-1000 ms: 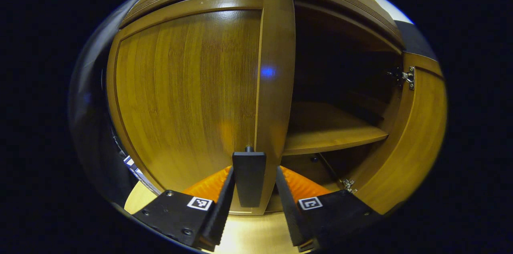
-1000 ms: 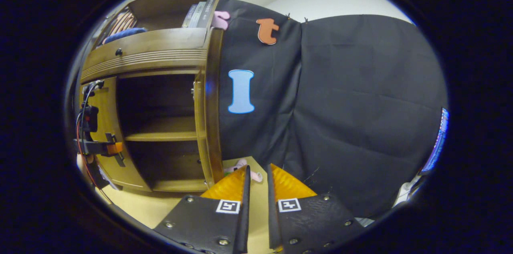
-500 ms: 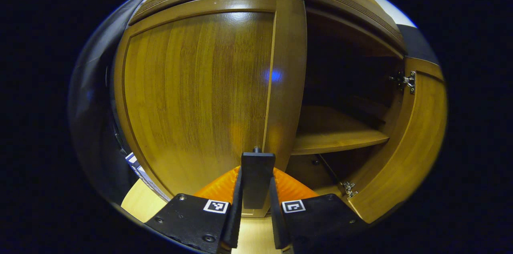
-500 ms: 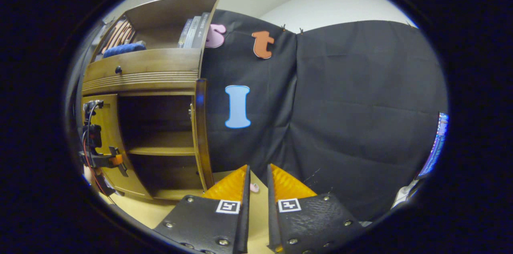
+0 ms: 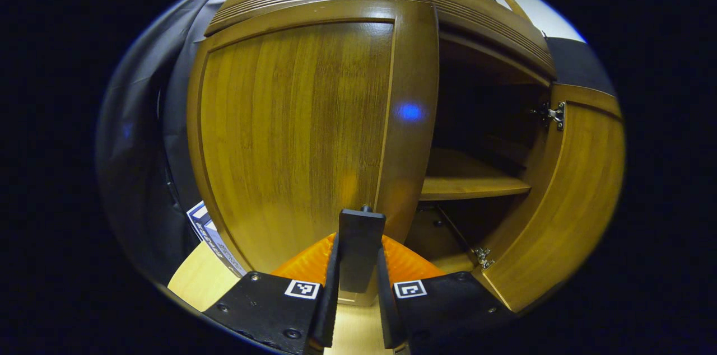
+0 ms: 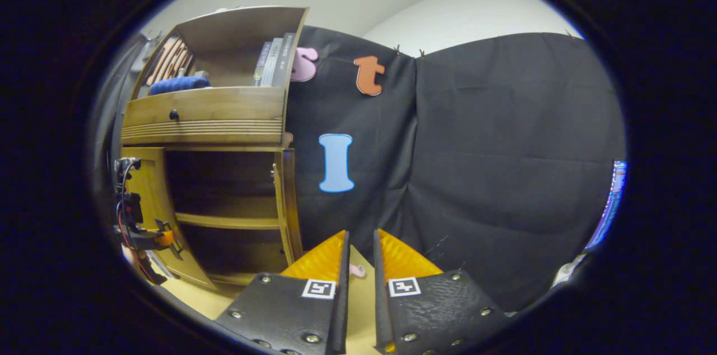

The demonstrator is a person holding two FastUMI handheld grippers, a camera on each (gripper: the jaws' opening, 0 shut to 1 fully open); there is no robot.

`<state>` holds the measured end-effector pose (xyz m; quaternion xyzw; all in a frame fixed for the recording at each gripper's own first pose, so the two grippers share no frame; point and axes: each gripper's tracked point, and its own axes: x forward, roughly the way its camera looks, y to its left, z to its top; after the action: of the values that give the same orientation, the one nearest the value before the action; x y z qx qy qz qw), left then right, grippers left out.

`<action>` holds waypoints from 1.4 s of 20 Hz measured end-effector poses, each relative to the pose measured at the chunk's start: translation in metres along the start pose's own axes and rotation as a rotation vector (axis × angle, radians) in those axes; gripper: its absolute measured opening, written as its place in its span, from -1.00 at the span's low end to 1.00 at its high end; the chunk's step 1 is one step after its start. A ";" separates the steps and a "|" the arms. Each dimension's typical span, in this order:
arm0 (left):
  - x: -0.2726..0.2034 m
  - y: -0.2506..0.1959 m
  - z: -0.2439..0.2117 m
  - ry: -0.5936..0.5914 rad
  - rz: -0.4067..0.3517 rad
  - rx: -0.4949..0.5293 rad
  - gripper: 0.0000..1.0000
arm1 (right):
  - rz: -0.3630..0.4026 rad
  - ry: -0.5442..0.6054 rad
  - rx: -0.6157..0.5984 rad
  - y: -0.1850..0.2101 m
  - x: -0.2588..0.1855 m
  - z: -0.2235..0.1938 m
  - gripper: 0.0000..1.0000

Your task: Open the right door of the double-door shoe cabinet with the right hand, and open the left door with the left hand.

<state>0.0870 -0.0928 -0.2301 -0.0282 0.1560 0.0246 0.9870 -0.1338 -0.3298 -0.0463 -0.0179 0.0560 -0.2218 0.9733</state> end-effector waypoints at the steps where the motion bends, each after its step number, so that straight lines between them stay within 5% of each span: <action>1: -0.004 0.001 -0.001 0.001 0.001 -0.005 -0.31 | 0.008 -0.009 0.003 0.002 -0.002 0.005 -0.60; 14: -0.061 0.022 -0.013 0.008 0.017 -0.031 -0.32 | 0.109 -0.096 0.048 0.040 -0.034 0.053 -0.60; 28: -0.122 0.069 -0.023 -0.010 0.081 -0.083 -0.40 | 0.411 -0.071 0.035 0.157 -0.031 0.041 -0.60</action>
<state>-0.0398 -0.0304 -0.2175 -0.0625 0.1510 0.0713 0.9840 -0.0892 -0.1745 -0.0123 0.0031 0.0201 -0.0190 0.9996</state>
